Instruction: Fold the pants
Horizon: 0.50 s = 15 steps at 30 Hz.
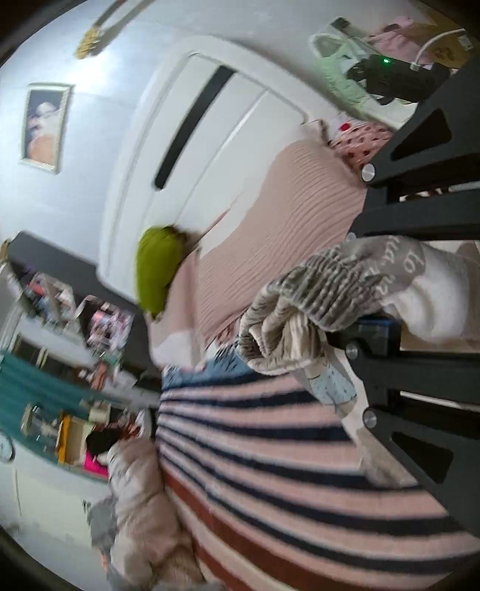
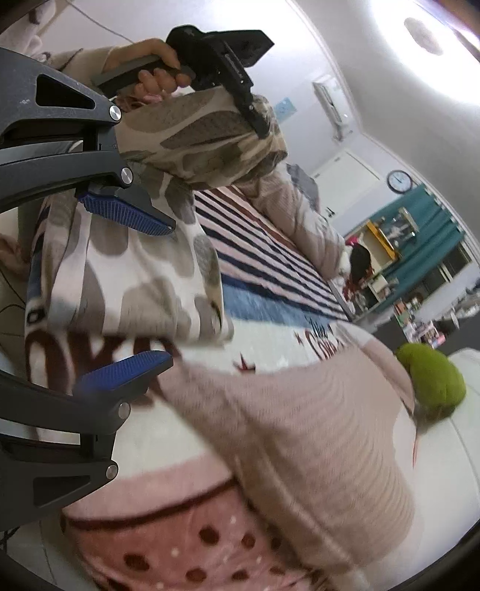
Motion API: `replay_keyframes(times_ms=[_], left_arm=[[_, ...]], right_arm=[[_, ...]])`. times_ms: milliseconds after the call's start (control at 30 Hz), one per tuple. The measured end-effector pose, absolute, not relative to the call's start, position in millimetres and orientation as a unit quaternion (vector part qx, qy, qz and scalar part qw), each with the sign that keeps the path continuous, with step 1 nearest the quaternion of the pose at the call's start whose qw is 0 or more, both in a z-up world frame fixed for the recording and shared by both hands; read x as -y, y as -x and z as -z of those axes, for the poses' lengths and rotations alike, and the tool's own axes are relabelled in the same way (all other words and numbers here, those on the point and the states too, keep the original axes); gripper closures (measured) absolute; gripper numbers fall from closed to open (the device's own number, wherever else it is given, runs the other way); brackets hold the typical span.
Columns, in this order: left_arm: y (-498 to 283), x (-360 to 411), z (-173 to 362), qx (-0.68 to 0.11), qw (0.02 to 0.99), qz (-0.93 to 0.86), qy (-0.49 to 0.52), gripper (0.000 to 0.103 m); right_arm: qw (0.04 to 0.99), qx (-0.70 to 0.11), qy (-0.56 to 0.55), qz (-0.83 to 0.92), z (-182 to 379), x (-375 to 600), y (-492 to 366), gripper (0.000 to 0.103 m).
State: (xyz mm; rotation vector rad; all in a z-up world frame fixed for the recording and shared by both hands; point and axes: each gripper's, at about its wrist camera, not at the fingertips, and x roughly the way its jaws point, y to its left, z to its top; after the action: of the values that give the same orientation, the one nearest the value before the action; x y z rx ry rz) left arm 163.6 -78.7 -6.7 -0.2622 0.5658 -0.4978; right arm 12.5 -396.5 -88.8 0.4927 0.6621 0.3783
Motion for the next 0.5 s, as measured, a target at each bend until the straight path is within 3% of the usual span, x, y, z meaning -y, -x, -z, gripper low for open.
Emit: replay_keyframes(times_ms=[267,500], left_arm=[[-162,171,71,-0.370,0.874,0.305,0.084,0.090],[-152,188,107,-0.421,0.848,0.316,0.065,0.087]], right_arm=[[0.901,-0.312,-0.257,-0.155,99,436,-1,0.041],[0.898,-0.313,-0.268,-0.153,105,446,3,0.040]])
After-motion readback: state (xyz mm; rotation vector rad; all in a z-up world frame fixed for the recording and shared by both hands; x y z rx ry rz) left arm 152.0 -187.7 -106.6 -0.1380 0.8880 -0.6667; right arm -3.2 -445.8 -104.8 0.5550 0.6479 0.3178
